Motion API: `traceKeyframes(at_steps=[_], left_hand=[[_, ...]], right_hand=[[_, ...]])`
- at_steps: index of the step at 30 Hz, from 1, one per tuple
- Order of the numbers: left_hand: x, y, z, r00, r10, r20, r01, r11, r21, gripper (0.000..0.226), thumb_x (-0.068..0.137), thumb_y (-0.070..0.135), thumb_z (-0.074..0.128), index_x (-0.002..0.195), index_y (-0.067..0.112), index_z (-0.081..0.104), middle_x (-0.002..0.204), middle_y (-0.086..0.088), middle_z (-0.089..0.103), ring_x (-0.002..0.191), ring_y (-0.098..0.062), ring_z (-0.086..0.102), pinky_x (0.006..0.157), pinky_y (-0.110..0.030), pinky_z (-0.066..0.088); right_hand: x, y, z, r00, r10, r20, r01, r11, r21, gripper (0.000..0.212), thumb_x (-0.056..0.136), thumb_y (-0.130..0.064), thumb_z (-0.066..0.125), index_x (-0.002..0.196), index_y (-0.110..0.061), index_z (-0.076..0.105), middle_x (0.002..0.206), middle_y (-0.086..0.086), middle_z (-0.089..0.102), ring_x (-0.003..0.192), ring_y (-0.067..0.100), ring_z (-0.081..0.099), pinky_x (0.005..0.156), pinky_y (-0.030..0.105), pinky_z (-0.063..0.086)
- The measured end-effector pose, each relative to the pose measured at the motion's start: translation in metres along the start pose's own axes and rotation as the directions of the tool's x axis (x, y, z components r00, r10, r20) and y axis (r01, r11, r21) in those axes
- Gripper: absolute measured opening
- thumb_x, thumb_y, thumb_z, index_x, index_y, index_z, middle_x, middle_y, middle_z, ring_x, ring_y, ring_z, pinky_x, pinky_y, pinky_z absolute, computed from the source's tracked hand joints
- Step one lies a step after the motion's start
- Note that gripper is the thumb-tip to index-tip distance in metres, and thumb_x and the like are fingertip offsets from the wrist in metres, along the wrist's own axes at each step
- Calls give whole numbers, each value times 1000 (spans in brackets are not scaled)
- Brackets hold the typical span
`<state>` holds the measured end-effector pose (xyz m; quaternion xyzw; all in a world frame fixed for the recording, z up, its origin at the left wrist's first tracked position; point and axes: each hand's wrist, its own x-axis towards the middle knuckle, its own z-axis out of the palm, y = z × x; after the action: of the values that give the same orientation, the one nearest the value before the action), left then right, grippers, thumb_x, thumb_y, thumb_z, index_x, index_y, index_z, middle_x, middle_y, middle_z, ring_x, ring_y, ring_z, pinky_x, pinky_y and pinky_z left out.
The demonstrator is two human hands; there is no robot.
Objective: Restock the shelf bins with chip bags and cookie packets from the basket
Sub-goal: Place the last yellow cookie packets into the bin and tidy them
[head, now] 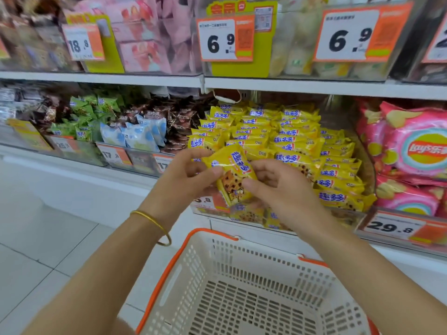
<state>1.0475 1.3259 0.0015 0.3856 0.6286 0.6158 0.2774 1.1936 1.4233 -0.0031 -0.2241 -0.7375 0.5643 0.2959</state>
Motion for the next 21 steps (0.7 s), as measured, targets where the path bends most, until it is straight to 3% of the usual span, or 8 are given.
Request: traceKeyframes(at_steps=[3, 6, 8, 10, 12, 13, 17, 21], left_hand=[[15, -1, -20, 998, 67, 5, -67, 993, 97, 30, 86, 10, 62, 116, 10, 59, 93, -21, 65, 85, -26, 66, 73, -30, 57], [29, -5, -30, 994, 109, 23, -112, 981, 161, 32, 87, 10, 62, 118, 2, 58, 106, -31, 61, 92, -37, 63, 72, -27, 57], [34, -8, -34, 986, 166, 7, -165, 969, 183, 29, 87, 12, 63, 115, 5, 59, 105, -27, 62, 94, -38, 62, 73, -28, 56], [36, -12, -39, 964, 262, -45, -239, 930, 280, 19, 87, 15, 63, 106, 14, 63, 100, -8, 66, 94, -20, 63, 78, -22, 53], [39, -20, -45, 934, 351, -63, -287, 843, 456, 14, 90, 13, 59, 102, 19, 65, 98, 9, 64, 90, -3, 59, 74, -7, 44], [41, -27, -48, 925, 379, -32, -302, 782, 546, 17, 92, 10, 57, 104, 18, 66, 98, 12, 62, 90, -2, 57, 74, -4, 40], [51, -53, -52, 842, 501, 200, -426, 391, 816, 36, 81, 3, 41, 97, 12, 72, 93, -2, 67, 90, -28, 58, 80, -20, 30], [49, -56, -51, 820, 512, 255, -443, 287, 849, 50, 71, 12, 27, 93, 14, 72, 88, -2, 65, 83, -31, 53, 74, -31, 43]], right_hand=[[13, -4, 9, 997, -78, -5, 77, 993, -92, 30, 88, -8, 63, 89, -37, 57, 79, -13, 62, 75, 7, 65, 64, 36, 59], [23, -3, 16, 992, -119, -38, 106, 962, -250, 37, 82, -17, 71, 114, -28, 57, 91, -11, 61, 86, 12, 64, 76, 34, 55], [27, -4, 20, 986, -158, -60, 129, 932, -338, 45, 77, -21, 76, 114, -32, 53, 95, -14, 59, 89, 5, 61, 78, 29, 52], [30, -10, 22, 970, -222, -96, 167, 901, -400, 41, 77, -24, 76, 110, -35, 53, 95, -22, 56, 85, -6, 56, 76, 20, 49], [37, -17, 20, 942, -295, -159, 203, 881, -427, 35, 80, -25, 73, 107, -37, 54, 92, -30, 51, 79, -12, 52, 72, 13, 43], [42, -20, 20, 927, -326, -188, 223, 879, -422, 33, 81, -24, 72, 106, -36, 55, 91, -30, 51, 78, -11, 51, 71, 13, 43], [59, -22, 26, 898, -383, -218, 262, 862, -435, 31, 82, -19, 70, 104, -32, 52, 92, -26, 51, 80, -9, 50, 69, 13, 42], [66, -14, 28, 888, -387, -247, 254, 862, -439, 30, 85, -18, 68, 105, -32, 51, 95, -23, 51, 75, -10, 51, 60, 8, 42]])
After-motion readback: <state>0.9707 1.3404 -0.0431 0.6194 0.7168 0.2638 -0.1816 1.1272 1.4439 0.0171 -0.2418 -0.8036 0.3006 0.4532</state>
